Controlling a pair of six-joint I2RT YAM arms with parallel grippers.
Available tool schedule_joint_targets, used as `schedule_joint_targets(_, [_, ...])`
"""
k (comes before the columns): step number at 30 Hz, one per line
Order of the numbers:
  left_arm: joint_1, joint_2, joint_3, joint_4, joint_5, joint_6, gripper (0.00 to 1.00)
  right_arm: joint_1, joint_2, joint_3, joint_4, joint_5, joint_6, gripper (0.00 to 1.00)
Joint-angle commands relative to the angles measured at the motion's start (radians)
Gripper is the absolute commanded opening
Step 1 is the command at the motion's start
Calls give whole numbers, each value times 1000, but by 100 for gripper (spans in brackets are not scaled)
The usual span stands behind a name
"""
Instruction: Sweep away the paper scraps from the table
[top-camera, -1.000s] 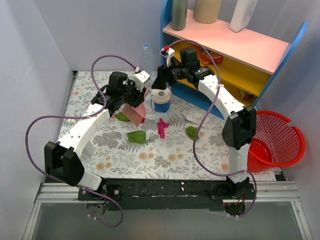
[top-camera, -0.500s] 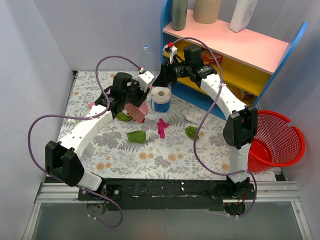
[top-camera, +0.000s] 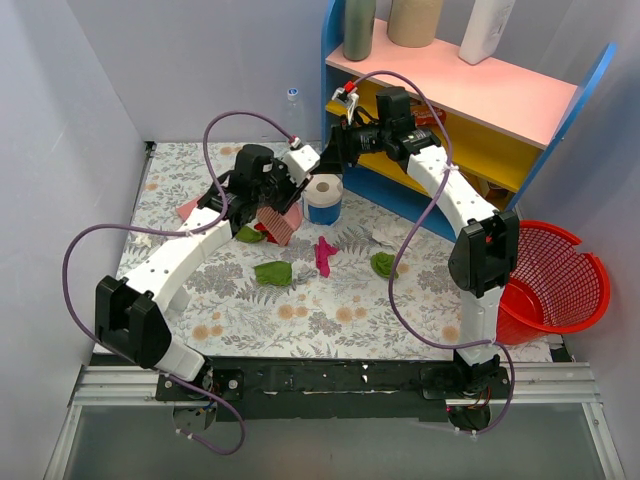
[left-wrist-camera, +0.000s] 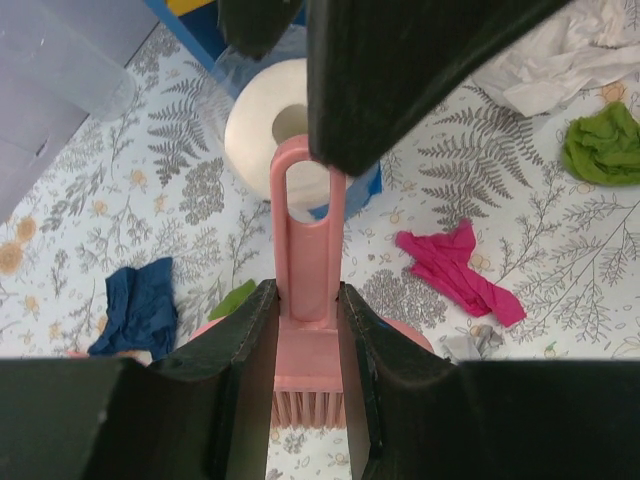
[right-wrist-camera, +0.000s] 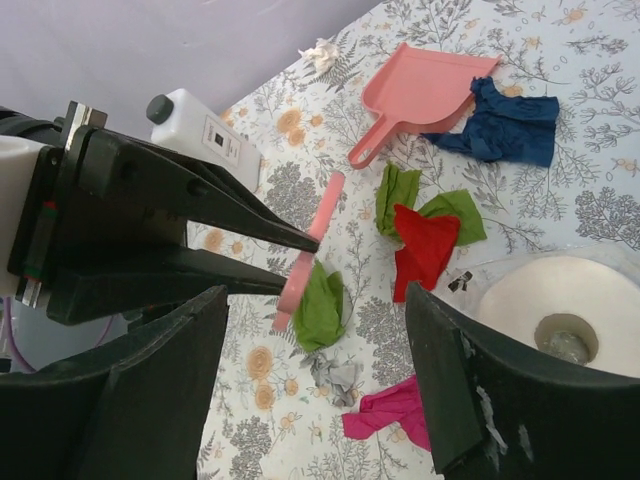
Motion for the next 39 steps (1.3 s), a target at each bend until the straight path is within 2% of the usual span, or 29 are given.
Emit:
schedule_joint_targets(1, [-17, 19, 76, 25, 22, 39, 0, -3, 18, 24, 28, -43, 21, 73])
schedule_joint_targets(12, [-50, 21, 68, 83, -38, 44, 0, 0, 18, 21, -4, 20, 3, 66])
schedule_joint_targets(16, [-63, 13, 59, 99, -50, 53, 0, 3, 15, 8, -9, 38, -7, 60])
schedule_joint_targets(24, [-75, 4, 27, 162, -125, 52, 0, 4, 16, 13, -12, 38, -13, 57])
schedule_joint_targets(30, [-84, 15, 25, 191, -150, 64, 0, 4, 18, 11, -13, 44, -14, 46])
schedule_joint_targets(36, [-87, 19, 24, 197, -135, 55, 0, 4, 15, 7, -7, 53, -22, 26])
schedule_joint_targets(37, [-87, 21, 25, 197, -136, 53, 4, 4, 9, 5, -5, 60, -27, 18])
schedule_joint_targets(39, [-87, 32, 24, 186, -148, 37, 36, 3, -4, -5, -1, 110, -34, 12])
